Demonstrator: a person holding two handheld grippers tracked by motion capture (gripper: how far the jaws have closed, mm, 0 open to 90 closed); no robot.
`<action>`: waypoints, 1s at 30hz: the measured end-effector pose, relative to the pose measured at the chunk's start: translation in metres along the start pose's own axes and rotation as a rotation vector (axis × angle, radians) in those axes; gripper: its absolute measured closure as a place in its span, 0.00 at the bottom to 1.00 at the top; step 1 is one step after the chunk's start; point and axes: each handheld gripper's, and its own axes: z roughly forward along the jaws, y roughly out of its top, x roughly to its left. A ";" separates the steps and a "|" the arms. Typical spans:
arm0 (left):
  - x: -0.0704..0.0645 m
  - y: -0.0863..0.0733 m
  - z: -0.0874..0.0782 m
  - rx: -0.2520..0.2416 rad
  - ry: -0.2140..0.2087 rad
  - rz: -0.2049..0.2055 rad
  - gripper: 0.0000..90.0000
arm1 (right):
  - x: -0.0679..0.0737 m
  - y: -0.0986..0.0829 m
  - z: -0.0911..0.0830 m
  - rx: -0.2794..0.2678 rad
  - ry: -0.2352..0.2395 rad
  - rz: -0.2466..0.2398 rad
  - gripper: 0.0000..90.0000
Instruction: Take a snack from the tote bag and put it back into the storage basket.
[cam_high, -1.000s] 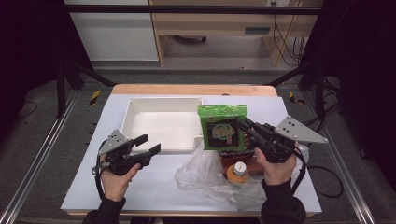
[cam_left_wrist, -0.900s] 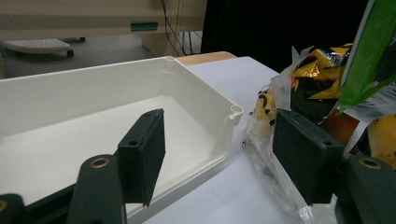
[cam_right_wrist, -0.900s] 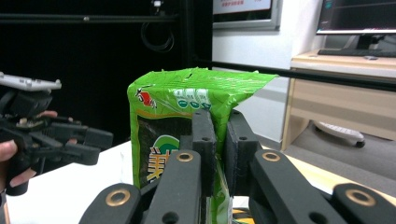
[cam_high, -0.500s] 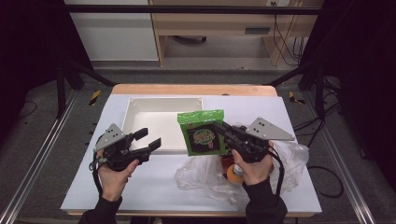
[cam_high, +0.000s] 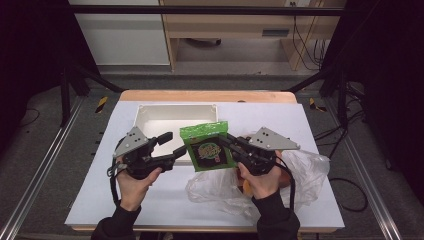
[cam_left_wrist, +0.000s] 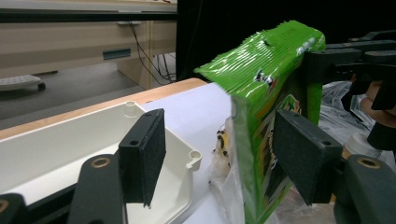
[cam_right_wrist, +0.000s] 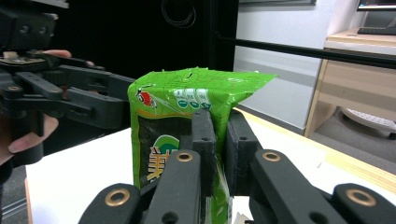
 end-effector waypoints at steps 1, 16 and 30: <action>-0.001 0.001 0.003 0.004 -0.008 0.001 0.39 | 0.000 0.000 0.001 -0.001 0.002 0.001 0.94; -0.010 0.008 0.013 0.000 -0.092 0.035 0.77 | -0.002 0.001 0.003 0.040 0.030 0.007 0.92; -0.018 0.025 0.005 0.031 -0.100 0.115 0.85 | -0.013 0.003 -0.015 0.053 -0.025 0.019 0.66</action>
